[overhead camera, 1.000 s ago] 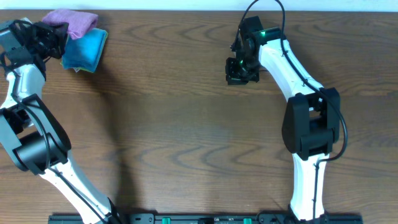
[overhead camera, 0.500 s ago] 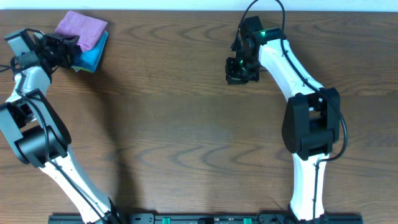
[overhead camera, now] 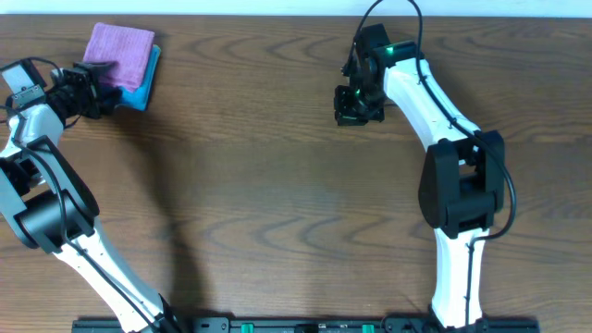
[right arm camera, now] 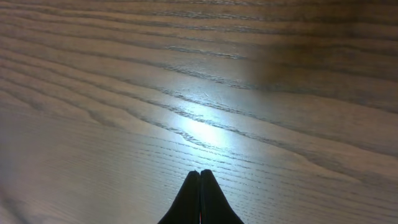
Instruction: Fold the cloth
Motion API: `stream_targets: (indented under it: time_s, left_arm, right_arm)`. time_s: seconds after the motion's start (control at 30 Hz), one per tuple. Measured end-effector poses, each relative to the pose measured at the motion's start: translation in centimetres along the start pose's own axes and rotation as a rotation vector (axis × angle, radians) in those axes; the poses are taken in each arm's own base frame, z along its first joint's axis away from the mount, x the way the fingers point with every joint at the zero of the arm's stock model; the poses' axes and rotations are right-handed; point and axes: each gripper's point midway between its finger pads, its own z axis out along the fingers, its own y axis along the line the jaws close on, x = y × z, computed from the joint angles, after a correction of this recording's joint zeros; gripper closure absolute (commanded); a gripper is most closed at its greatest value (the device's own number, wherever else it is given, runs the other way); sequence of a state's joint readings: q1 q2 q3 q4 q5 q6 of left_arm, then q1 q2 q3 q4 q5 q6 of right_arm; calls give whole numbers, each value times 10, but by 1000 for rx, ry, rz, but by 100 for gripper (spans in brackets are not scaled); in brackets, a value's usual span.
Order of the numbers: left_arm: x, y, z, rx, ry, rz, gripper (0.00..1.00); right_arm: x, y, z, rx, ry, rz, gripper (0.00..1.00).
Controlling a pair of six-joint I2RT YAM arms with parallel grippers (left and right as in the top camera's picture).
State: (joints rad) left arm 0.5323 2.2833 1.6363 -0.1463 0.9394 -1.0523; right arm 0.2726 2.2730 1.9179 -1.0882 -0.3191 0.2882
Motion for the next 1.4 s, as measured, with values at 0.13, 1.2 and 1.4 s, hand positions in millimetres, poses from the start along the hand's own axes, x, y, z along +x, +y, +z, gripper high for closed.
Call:
stream_targets:
  time_s: [0.13, 1.2, 1.4]
  left_arm:
    - [5, 8, -3, -32, 16, -4, 14]
    - [298, -223, -256, 224, -333, 1127, 4]
    - [355, -224, -248, 255, -290, 1319, 5]
  right_arm:
    - [3, 7, 2, -1, 6, -15, 98]
    - [-23, 147, -443, -47, -1288, -637, 1]
    - [-7, 142, -436, -38, -1231, -638, 1]
